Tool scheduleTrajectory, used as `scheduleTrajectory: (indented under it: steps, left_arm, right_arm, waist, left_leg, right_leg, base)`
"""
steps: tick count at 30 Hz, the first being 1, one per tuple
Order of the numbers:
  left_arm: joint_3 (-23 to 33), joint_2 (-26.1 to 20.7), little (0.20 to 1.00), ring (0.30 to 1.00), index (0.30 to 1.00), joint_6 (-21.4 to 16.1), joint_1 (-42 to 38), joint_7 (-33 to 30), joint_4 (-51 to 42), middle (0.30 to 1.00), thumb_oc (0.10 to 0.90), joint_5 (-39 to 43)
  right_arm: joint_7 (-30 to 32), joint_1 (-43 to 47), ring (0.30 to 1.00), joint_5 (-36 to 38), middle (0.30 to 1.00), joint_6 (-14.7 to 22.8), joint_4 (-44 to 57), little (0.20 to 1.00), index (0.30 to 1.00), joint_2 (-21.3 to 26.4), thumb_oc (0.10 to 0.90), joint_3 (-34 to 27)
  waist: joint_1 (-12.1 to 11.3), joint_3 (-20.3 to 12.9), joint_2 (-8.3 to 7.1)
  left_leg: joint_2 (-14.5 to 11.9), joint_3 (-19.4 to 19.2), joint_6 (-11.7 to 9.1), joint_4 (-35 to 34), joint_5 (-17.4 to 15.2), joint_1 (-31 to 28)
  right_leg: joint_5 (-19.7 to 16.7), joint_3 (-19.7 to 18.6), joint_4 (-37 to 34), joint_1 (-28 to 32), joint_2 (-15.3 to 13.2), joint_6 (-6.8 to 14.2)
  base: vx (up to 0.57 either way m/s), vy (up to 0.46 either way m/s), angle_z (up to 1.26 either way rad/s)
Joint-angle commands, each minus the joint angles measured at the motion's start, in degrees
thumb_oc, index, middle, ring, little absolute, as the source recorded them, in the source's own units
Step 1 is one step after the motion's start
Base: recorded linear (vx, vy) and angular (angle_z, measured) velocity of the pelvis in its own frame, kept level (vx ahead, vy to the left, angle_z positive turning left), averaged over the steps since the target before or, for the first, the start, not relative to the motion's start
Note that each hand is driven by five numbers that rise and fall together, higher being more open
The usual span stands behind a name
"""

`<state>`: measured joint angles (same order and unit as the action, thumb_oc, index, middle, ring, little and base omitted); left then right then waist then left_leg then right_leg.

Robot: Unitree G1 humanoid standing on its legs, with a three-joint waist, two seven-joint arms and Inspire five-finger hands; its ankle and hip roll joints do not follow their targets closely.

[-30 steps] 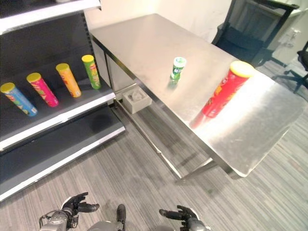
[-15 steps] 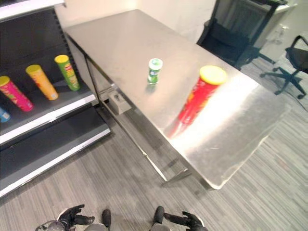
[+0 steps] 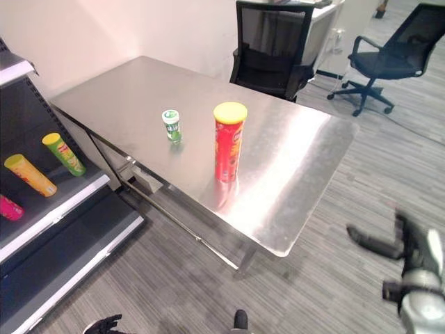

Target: Put the goods on the table back onto the shelves and tidy them up.

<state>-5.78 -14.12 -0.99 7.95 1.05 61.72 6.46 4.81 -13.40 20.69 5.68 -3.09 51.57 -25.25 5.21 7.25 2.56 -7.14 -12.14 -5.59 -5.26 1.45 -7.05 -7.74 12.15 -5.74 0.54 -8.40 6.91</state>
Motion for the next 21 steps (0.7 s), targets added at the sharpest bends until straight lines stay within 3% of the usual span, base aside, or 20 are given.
scheduleTrajectory:
  steps: [1,6,12,21]
  left_arm:
    - [-0.5,-3.8,0.900,0.900,0.900,-2.2,-4.1,1.4,0.8,0.900,0.800,-1.8]
    - [-1.8,-4.0,0.900,0.900,0.900,-2.8,-3.1,2.1,-1.0,0.900,0.800,-1.3]
    - [-3.3,-3.8,0.900,0.900,0.900,-2.9,-2.4,2.4,-0.6,0.900,0.800,-1.6]
    - [-3.7,-3.9,0.900,0.900,0.900,-3.2,-1.7,2.7,-0.1,0.900,0.800,-1.5]
  right_arm:
    - [-2.4,13.0,0.900,4.6,0.900,8.4,-0.1,0.900,0.900,4.4,0.800,-1.3]
    - [-4.5,20.0,0.900,8.6,0.900,9.2,0.9,0.900,0.900,8.2,0.800,2.5]
    - [-6.4,28.0,0.900,9.3,0.900,7.5,-3.0,0.900,0.900,11.3,0.800,11.8]
    - [-9.3,32.4,0.900,12.3,0.900,6.7,-4.5,0.900,0.900,11.9,0.800,17.3]
  waist:
    - [-4.7,0.0,-4.28]
    - [-6.6,-1.0,-4.69]
    - [-8.6,-1.9,-5.44]
    - [-9.9,-2.3,-5.76]
  left_leg:
    - [0.6,1.4,0.1,0.3,-2.1,2.0]
    - [0.7,2.1,-0.1,0.3,-2.1,2.4]
    - [0.8,3.0,-0.3,0.3,-1.7,2.9]
    - [1.0,3.8,-0.5,0.3,-1.5,3.0]
  right_leg:
    - [2.4,2.1,0.7,3.3,-3.5,4.7]
    - [2.4,3.2,0.7,3.7,-3.8,4.8]
    - [2.3,4.4,0.7,4.2,-4.0,4.8]
    - [2.3,5.4,0.7,4.9,-4.5,4.8]
  base:
    - [-0.01,0.007,0.11]
    - [0.00,0.000,0.16]
    - [-0.01,-0.007,0.13]
    - [0.00,-0.001,0.06]
